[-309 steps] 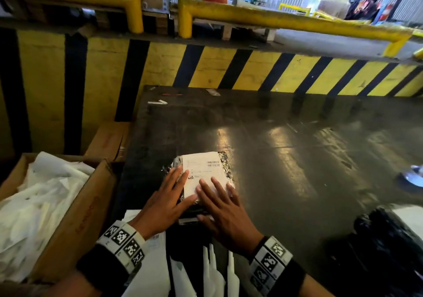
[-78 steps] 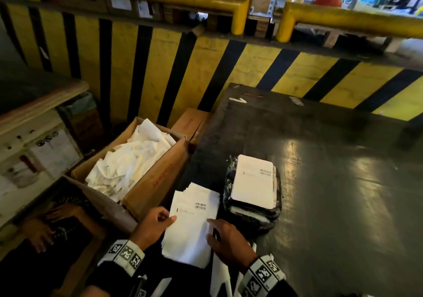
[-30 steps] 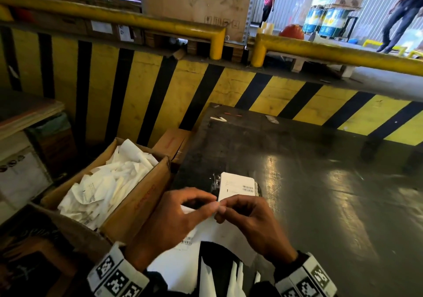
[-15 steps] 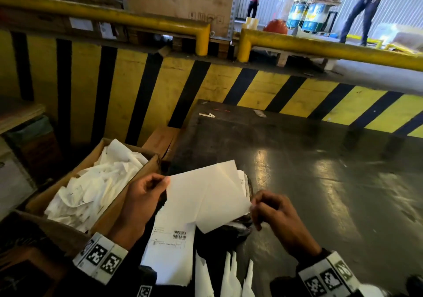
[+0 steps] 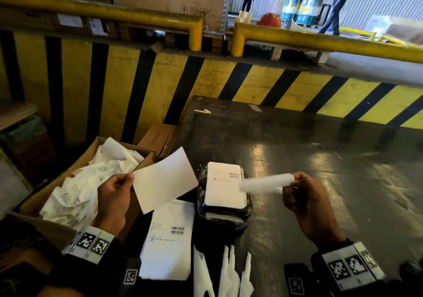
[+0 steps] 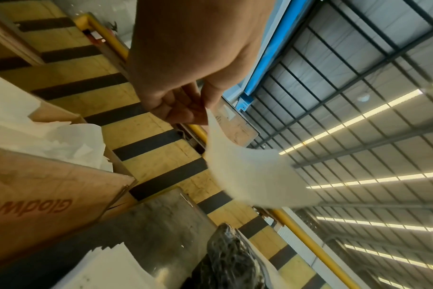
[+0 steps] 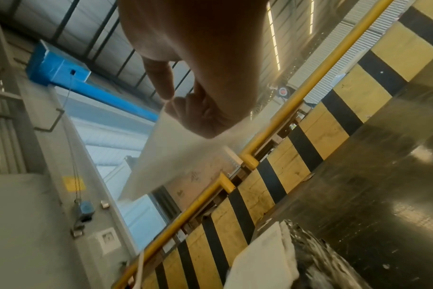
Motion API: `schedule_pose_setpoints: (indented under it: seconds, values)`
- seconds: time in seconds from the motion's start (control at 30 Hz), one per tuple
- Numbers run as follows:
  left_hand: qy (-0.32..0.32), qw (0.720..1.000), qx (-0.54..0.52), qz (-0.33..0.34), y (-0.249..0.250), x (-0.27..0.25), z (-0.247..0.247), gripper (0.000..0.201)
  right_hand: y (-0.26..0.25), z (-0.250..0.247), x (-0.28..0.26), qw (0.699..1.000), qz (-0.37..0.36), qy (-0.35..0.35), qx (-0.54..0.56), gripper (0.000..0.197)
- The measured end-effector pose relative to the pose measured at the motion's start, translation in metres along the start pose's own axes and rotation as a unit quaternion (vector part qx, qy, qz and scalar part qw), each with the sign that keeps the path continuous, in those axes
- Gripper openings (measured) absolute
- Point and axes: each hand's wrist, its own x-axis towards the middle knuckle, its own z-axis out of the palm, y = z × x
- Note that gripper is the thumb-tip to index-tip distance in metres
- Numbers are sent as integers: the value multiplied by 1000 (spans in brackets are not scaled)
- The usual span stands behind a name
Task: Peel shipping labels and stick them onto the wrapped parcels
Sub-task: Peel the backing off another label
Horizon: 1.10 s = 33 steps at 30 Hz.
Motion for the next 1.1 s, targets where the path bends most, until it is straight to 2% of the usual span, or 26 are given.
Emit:
schedule_pose_setpoints:
  seconds: [0.1,0.17,0.27,0.4,0.5,0.67,0.77,0.9,0.93,0.97,1.0,1.07,1.1]
  values:
    - [-23,999,-15,18,1,-10,4,13,17,4,-3,990,48,-51,-119,25]
    - [-48,998,-29,32,5,-21,9,7,37,7,-5,965,94,-115,-214,20]
    - [-72,995,-38,57,11,-36,14,9,70,11,-10,905,151,-234,-320,12]
    - [-89,992,-36,79,16,-48,16,12,111,13,-16,812,192,-352,-423,23]
    - [-103,991,-49,72,15,-53,17,14,124,14,-19,755,191,-376,-503,28]
    - [-119,988,-45,89,12,-60,20,7,136,18,-20,716,175,-375,-562,31]
    - [-135,984,-60,104,13,-66,23,7,136,18,-17,723,158,-357,-570,32]
    - [-156,976,-76,131,24,-74,27,6,126,19,-13,726,120,-374,-565,33]
    - [-162,973,-75,145,27,-76,28,6,121,21,-13,737,108,-375,-553,30]
    - [-166,970,-73,160,30,-78,29,6,115,25,-14,765,93,-364,-523,28]
    - [-168,968,-68,175,33,-81,29,6,108,30,-17,812,84,-336,-470,28]
    - [-179,958,-57,214,36,-85,30,6,86,44,-20,911,74,-244,-324,37]
    - [-196,950,-54,238,37,-87,31,7,74,51,-20,942,80,-201,-258,44]
